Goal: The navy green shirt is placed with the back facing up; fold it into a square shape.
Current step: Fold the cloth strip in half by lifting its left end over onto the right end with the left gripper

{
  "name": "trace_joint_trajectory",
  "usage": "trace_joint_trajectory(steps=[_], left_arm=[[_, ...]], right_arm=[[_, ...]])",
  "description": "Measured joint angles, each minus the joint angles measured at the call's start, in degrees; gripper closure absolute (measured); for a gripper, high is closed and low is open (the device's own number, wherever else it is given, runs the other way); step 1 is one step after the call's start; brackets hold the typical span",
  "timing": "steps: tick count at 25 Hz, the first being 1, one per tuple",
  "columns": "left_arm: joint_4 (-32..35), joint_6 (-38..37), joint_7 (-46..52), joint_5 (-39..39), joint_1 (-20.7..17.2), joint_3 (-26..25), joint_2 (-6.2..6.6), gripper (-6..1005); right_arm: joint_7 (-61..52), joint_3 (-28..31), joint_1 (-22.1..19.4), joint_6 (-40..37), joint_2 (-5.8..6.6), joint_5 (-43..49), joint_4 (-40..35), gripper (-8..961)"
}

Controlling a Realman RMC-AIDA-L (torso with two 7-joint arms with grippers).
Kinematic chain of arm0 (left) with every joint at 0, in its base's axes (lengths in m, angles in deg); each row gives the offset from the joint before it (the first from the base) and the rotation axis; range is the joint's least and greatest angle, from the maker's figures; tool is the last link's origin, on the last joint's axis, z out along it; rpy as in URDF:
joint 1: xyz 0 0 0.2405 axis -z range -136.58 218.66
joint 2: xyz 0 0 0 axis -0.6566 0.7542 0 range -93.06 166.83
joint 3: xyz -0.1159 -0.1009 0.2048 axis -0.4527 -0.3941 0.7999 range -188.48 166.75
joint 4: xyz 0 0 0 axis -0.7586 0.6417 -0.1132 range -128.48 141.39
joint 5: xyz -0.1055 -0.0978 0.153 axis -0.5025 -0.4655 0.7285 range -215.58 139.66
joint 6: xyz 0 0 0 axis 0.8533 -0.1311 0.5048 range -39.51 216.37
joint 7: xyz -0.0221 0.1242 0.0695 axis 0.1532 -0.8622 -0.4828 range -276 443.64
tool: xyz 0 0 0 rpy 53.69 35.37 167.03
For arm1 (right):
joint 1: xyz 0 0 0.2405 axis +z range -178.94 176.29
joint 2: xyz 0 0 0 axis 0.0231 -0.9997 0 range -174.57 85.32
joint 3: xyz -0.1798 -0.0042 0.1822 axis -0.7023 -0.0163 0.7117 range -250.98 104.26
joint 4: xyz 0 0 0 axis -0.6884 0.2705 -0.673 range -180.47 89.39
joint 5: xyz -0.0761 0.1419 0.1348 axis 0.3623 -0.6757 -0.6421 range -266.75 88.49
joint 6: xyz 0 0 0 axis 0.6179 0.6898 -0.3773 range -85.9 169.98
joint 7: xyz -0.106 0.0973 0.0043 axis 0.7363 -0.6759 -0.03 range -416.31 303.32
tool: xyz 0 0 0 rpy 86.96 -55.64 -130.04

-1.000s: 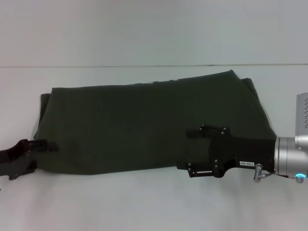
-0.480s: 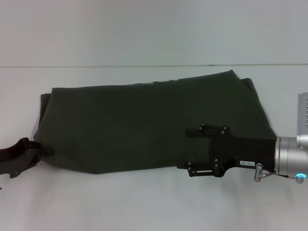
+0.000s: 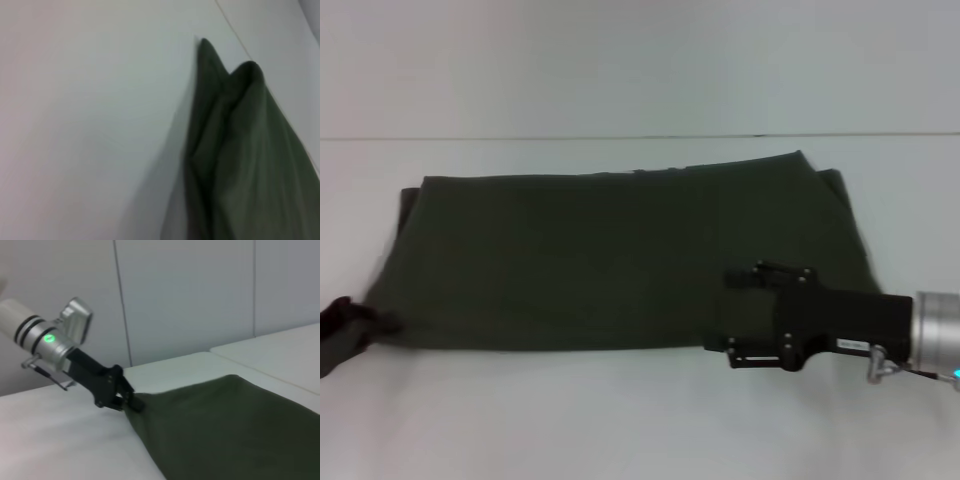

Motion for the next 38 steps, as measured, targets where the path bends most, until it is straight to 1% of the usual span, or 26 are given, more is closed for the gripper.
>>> trace_joint_trajectory(steps=[3,8,12,17,23,26,30,33,35,37,38], left_arm=[[1.5,-0.1,-1.5,0.0,-1.5,-2.6,0.29,955],[3.6,-0.5,-3.3,0.2,-2.7,-6.1,1.26,954],[5.4,-0.3,-3.7,1.3,-3.0,-8.4,2.37,952],[6.9,-0.3,-3.8,3.0,-3.0,-11.9,3.36,950],[8.0,-1.8,-3.9,2.0,-2.9,-13.3,4.02,948],[8.1,-5.1,-4.5,-0.8,-2.3,-13.3,4.20,947],[8.1,-11.3,-5.4,-7.5,-1.0,-12.2,4.04,945],[7.9,-16.1,-5.2,-12.0,1.4,-9.6,3.54,944],[7.4,-17.8,-4.9,-14.7,3.1,-7.5,2.78,944],[6.8,-18.4,-4.7,-17.1,5.1,-4.9,1.48,943],[6.2,-18.1,-4.7,-18.4,6.6,-2.9,0.42,943]], right_arm=[[-0.1,1.3,-2.0,-0.5,0.18,0.0,-0.5,27],[-0.9,2.8,-3.9,-0.8,0.41,0.1,-1.2,27],[-0.9,3.1,-4.1,-0.7,0.48,0.3,-1.2,27],[-0.9,2.8,-4.2,-0.5,0.30,0.4,-1.2,27],[-0.5,2.5,-3.6,0.3,0.11,1.4,-1.2,27],[-0.4,2.5,-3.2,0.8,-0.13,2.0,-1.2,27],[-0.3,2.4,-3.0,1.4,-0.21,2.0,-1.1,27],[-0.4,2.8,-3.3,1.7,-0.22,2.0,-1.1,27],[-0.5,3.0,-3.6,2.0,-0.23,1.8,-1.1,27],[-0.6,3.3,-3.9,2.3,-0.24,1.8,-1.1,27],[-0.7,3.5,-4.1,2.5,-0.23,1.8,-1.1,27]])
